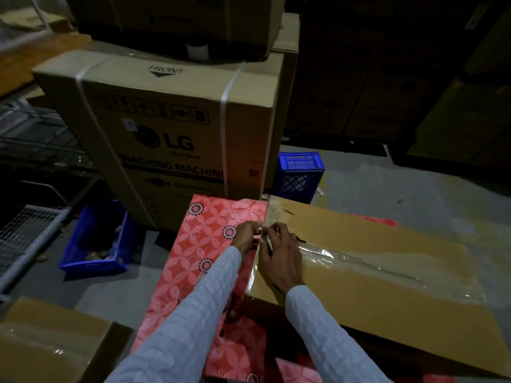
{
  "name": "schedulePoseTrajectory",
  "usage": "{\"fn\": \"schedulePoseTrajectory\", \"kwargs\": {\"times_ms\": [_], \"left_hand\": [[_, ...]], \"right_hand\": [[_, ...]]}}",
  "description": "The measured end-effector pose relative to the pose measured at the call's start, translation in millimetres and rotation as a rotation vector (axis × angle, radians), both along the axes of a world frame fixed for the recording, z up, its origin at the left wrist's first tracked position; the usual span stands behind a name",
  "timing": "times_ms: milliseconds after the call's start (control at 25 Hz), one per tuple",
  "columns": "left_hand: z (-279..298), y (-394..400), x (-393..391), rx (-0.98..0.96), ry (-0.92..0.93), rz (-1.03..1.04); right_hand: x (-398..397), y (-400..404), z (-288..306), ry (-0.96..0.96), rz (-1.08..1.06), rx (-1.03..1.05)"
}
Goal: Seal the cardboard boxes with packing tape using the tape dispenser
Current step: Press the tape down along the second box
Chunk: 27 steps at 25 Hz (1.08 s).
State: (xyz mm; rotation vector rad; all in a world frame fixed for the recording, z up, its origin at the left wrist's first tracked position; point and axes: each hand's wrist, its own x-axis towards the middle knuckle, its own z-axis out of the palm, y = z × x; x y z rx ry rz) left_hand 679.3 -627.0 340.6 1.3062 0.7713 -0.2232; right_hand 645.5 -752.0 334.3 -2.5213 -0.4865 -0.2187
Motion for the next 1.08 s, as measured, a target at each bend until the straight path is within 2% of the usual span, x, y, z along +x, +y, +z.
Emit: {"fn": "schedulePoseTrajectory", "kwargs": {"times_ms": [360,560,640,760,880,1080], "left_hand": [[0.1,-3.6,26.9,0.027,0.041,0.093],[-11.5,-0.8,23.9,-0.015,0.111,-0.031],[0.5,-3.4,27.4,-0.004,0.033,-0.061],[13.2,-5.4,32.9,-0.025,-0.046,0.011],[7.5,-2.4,39.0,-0.104,-0.066,0.032],[3.7,-0.7,50.5,-0.009,-0.072,0.037]], "right_hand": [[5.5,-8.4,1.1,0.053,0.054,0.050],[55.0,-6.2,24.2,0.118,0.011,0.005],[80.4,-0.8,25.3,0.169,-0.069,-0.054],[107.9,6.0,15.9,0.313,-0.107,-0.138],[116.6,10.0,13.9,0.275,-0.129,-0.157],[117.8,18.9,10.7,0.265,-0.155,-0.229]]}}
